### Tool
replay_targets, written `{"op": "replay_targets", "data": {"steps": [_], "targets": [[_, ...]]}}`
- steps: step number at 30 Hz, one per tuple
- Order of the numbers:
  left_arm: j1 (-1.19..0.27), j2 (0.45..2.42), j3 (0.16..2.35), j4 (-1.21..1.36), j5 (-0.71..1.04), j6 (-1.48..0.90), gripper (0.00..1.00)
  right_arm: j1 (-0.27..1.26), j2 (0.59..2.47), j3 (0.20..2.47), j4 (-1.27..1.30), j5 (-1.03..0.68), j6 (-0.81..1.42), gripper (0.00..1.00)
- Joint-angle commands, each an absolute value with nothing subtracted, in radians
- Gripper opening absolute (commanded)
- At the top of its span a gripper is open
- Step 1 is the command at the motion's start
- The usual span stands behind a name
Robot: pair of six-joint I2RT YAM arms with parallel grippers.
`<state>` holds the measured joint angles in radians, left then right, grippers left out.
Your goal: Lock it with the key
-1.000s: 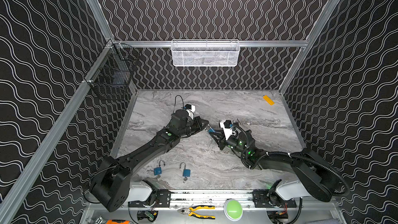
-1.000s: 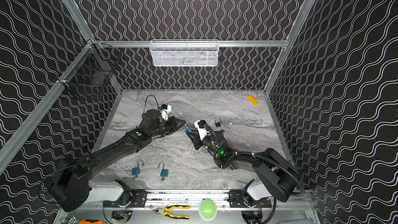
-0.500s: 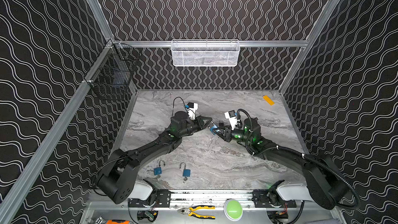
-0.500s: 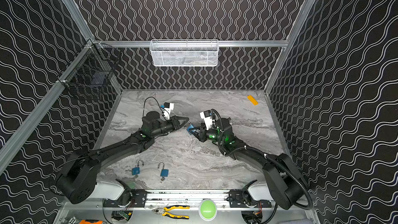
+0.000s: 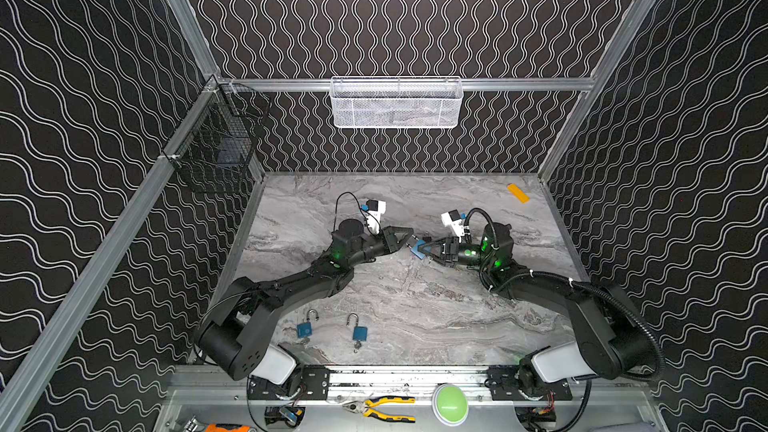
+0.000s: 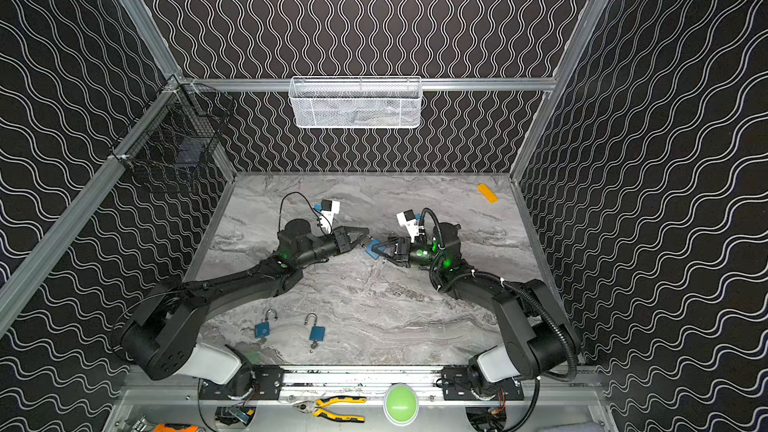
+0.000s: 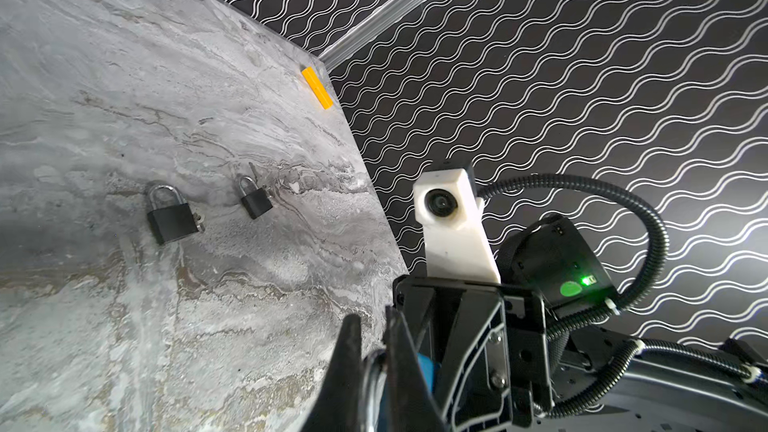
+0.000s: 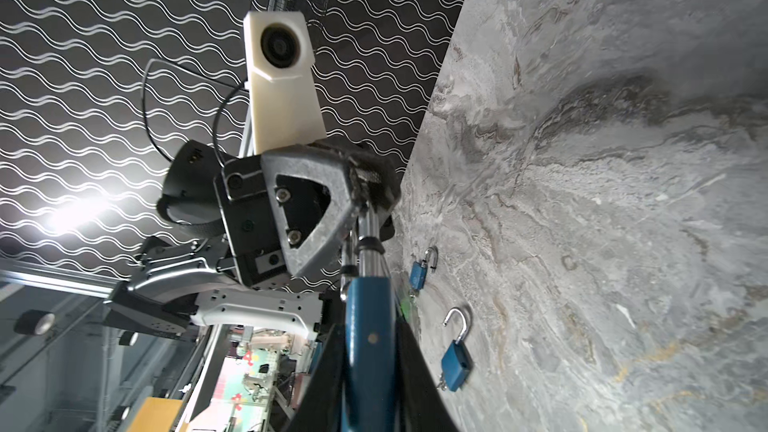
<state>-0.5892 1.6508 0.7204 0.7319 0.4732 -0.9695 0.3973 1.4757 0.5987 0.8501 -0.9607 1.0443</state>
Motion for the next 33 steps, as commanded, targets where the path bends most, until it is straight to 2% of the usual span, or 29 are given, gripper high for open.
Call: {"op": "replay_targets", "data": {"steps": [1, 33], "targets": [[-0.59, 1.666, 0.709, 0.681, 0.526, -0.908, 0.0, 0.387, 1.47, 0.612, 0.997, -0.893, 1.119, 0.01], [-0.675, 1.718, 0.738, 0.735, 0.551, -0.939, 0.0, 0.359, 1.523, 0.647, 1.015, -0.796, 1.141, 0.0]]}}
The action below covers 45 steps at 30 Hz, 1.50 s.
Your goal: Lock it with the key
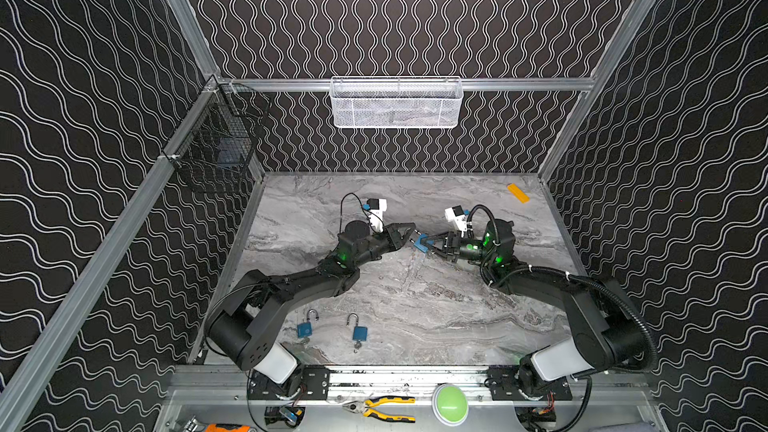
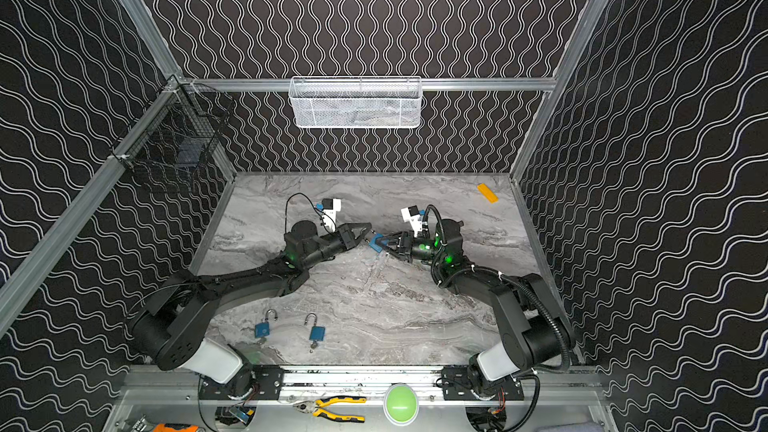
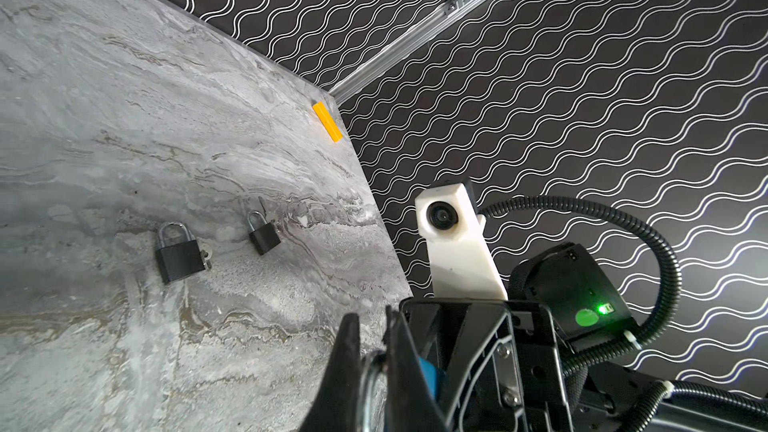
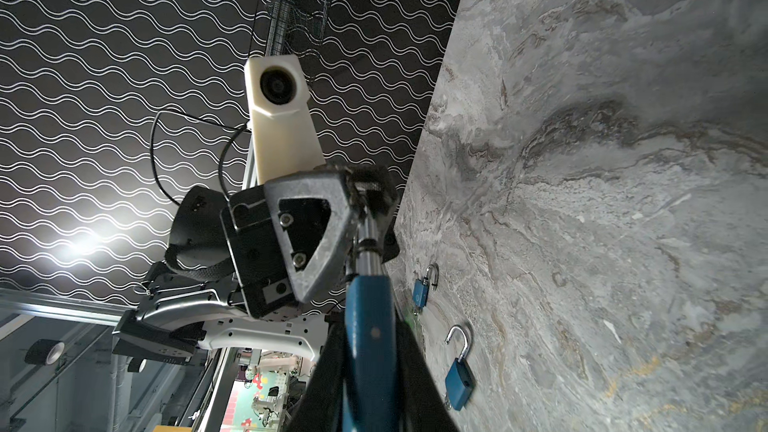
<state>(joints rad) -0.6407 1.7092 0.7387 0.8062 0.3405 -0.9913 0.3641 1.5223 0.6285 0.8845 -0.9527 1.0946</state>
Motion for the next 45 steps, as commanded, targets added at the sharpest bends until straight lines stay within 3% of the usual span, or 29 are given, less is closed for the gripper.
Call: {"op": "replay_targets", "data": {"steps": [1, 37, 45], "targets": [[-0.673, 1.718, 0.736, 0.742, 0.551, -0.941, 0.0, 0.353, 1.521, 0.647, 1.012, -0.797, 1.143, 0.0], [-0.719, 1.789, 0.802, 0.802, 0.6, -0.991, 0.0, 0.324, 1.518, 0.671, 0.905, -0.71, 1.111, 0.0], [-0.715, 1.772, 0.796, 0.742, 0.583, -0.945, 0.0, 0.285, 1.516, 0.678, 0.886, -0.777, 1.173, 0.0]]}}
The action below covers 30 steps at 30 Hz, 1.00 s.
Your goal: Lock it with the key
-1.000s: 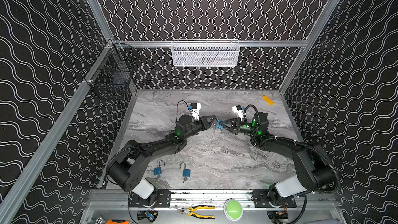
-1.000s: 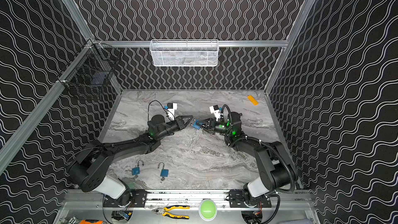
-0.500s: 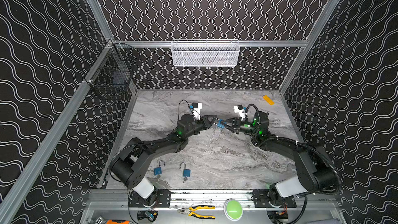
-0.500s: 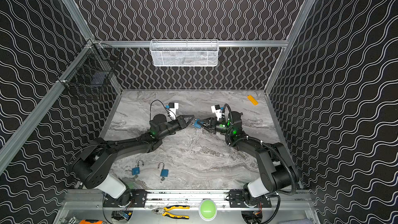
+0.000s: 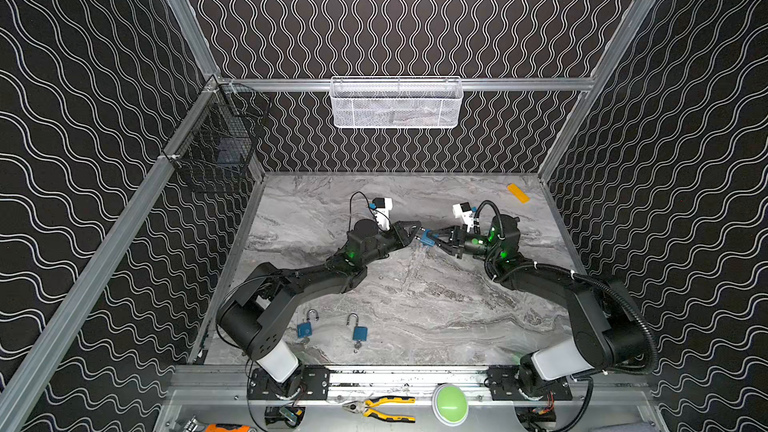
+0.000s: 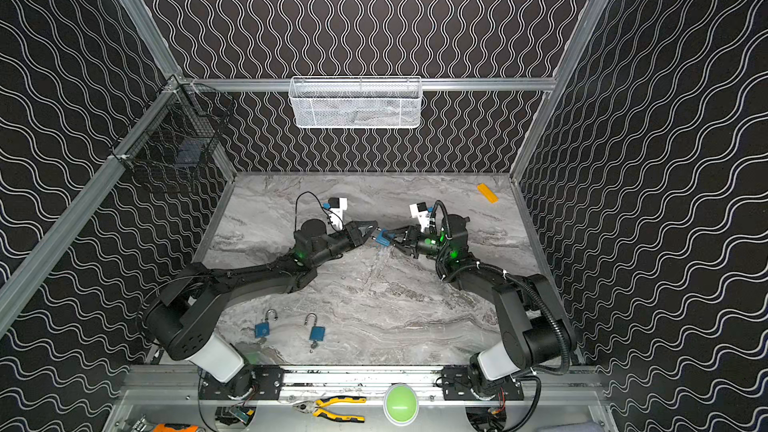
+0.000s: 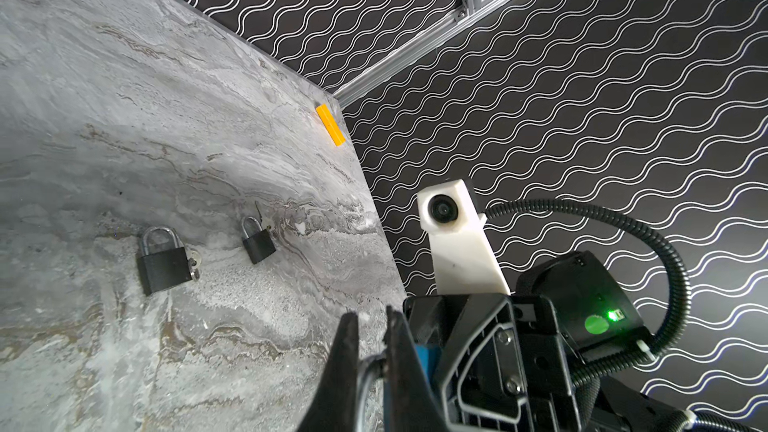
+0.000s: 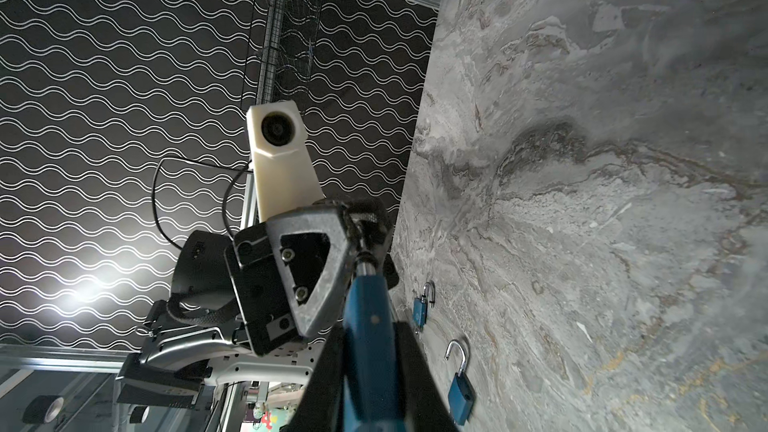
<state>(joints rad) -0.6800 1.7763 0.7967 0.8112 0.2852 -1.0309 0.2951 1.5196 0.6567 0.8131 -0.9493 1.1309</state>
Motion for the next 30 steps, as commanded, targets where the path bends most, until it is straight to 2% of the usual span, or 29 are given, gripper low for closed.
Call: {"op": "replay_targets", "data": {"steps": [1, 8, 17, 25, 30], "targets": [[-0.713, 1.771, 0.796, 0.74, 0.583, -0.944, 0.0, 0.283, 1.514, 0.675, 0.893, -0.787, 1.181, 0.0], [-0.712, 1.78, 0.802, 0.765, 0.582, -0.957, 0.0, 0.281, 1.515, 0.671, 0.908, -0.803, 1.216, 0.0], [-0.714, 1.767, 0.82, 0.755, 0.601, -0.989, 0.0, 0.29, 1.454, 0.716, 0.649, -0.743, 0.982, 0.0], [-0.716, 1.764, 0.82, 0.765, 0.605, -1.013, 0.0, 0.29, 1.507, 0.668, 0.837, -0.775, 1.085, 0.0], [-0.722, 1.762, 0.825, 0.755, 0.606, -1.012, 0.0, 0.29, 1.499, 0.689, 0.811, -0.775, 1.062, 0.0]]}}
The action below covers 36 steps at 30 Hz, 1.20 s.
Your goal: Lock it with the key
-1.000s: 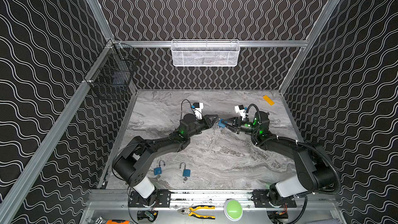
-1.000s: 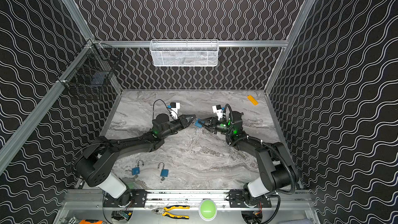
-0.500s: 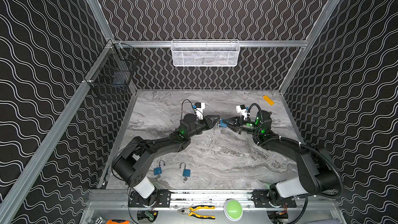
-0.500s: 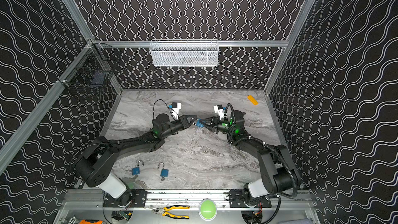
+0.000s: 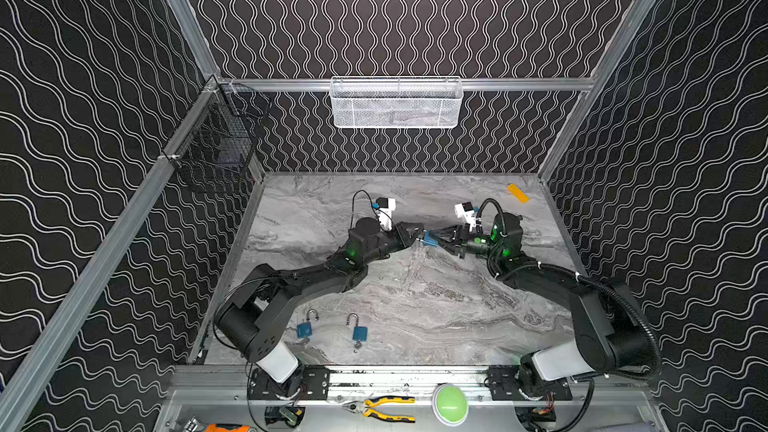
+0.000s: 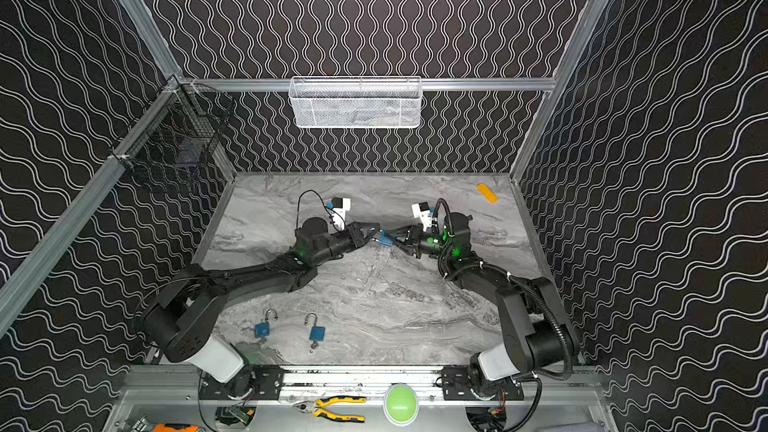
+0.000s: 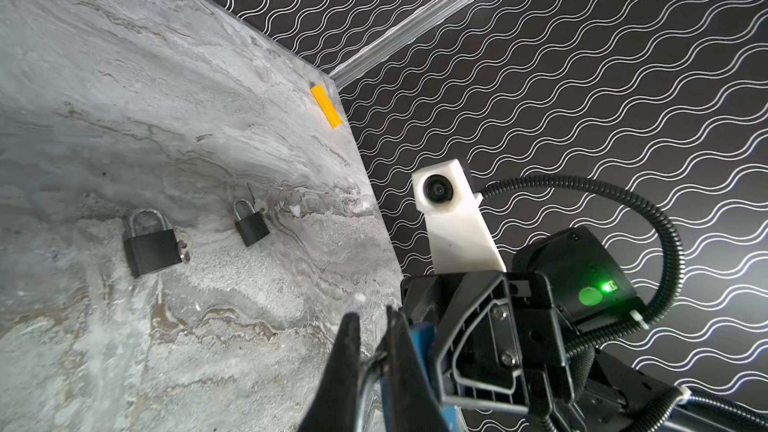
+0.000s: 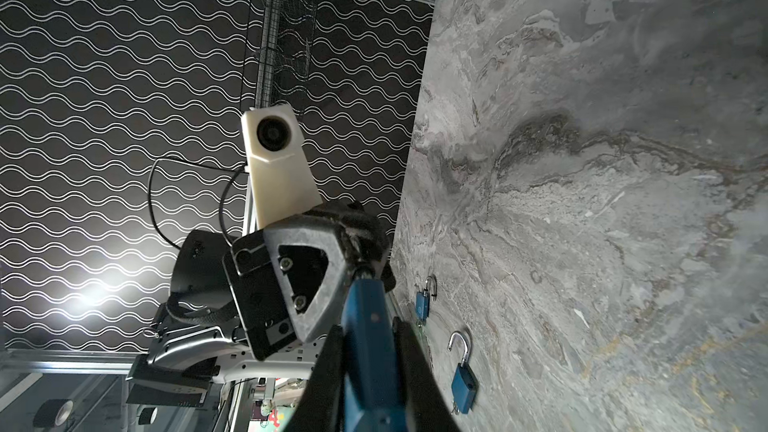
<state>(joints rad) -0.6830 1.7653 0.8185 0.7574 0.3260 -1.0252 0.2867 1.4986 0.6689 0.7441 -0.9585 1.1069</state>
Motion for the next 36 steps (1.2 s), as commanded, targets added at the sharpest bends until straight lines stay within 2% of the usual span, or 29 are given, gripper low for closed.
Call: {"op": "replay_targets", "data": {"steps": [1, 11, 16, 22, 33, 36], "targets": [[-0.724, 1.761, 0.83, 0.751, 0.604, -1.011, 0.0, 0.291, 1.499, 0.69, 0.812, -0.776, 1.065, 0.0], [-0.748, 1.778, 0.848, 0.745, 0.598, -1.018, 0.0, 0.304, 1.538, 0.717, 0.855, -0.771, 1.078, 0.0], [-0.75, 1.776, 0.865, 0.699, 0.599, -1.045, 0.0, 0.333, 1.504, 0.763, 0.682, -0.692, 0.915, 0.0], [-0.75, 1.784, 0.885, 0.65, 0.599, -1.05, 0.0, 0.337, 1.527, 0.741, 0.748, -0.692, 0.913, 0.0], [-0.726, 1.807, 0.867, 0.786, 0.644, -1.165, 0.0, 0.343, 1.519, 0.708, 0.777, -0.754, 0.784, 0.0], [-0.715, 1.799, 0.865, 0.755, 0.635, -1.144, 0.0, 0.341, 1.513, 0.696, 0.753, -0.755, 0.749, 0.0]]}}
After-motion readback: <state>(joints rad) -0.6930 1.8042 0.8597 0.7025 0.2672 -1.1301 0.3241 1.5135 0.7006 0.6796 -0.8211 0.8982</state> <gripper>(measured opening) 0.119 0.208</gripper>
